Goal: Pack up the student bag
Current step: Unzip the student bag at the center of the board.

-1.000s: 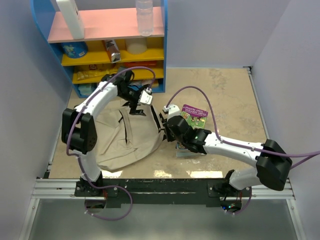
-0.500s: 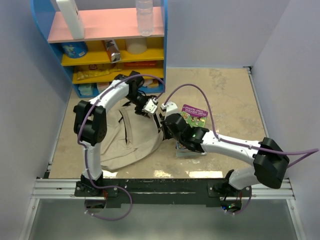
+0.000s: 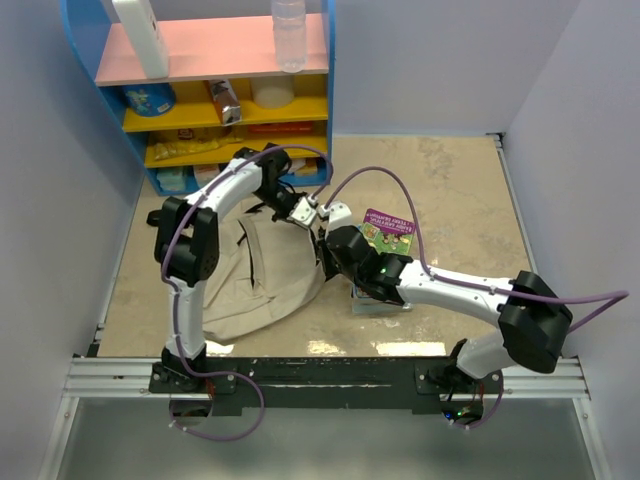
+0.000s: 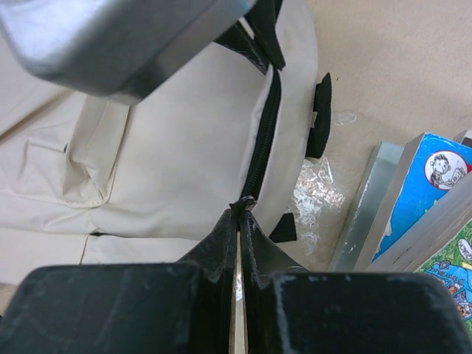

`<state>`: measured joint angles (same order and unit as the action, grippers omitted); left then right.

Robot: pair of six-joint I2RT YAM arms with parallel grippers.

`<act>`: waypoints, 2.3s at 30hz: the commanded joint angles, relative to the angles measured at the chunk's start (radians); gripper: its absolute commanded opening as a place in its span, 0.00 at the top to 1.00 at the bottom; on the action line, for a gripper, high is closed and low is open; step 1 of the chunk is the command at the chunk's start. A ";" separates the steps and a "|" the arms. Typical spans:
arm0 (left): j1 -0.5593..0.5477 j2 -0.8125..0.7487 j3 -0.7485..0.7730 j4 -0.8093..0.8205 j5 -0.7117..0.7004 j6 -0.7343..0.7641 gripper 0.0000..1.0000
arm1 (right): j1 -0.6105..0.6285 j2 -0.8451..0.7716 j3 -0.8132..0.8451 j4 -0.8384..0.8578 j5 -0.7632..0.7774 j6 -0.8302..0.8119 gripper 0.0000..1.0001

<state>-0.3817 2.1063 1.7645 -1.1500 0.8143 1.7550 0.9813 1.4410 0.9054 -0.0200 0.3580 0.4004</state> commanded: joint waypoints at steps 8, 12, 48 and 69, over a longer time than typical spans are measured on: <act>-0.006 0.069 0.205 0.271 0.039 -0.482 1.00 | 0.042 0.045 0.050 0.028 0.074 0.000 1.00; 0.006 0.078 0.243 0.266 0.023 -0.514 1.00 | 0.042 0.029 0.036 0.023 0.084 0.006 1.00; 0.107 -0.020 0.156 0.367 0.043 -0.827 1.00 | 0.112 0.386 0.346 0.025 -0.128 0.015 1.00; 0.083 -0.008 0.176 0.360 0.036 -0.862 1.00 | 0.100 0.214 0.062 -0.041 -0.051 0.048 1.00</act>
<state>-0.2909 2.1487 1.9049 -0.8764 0.8185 0.8993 1.0702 1.6848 0.9947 -0.0296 0.3088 0.4309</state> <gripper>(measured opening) 0.028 0.021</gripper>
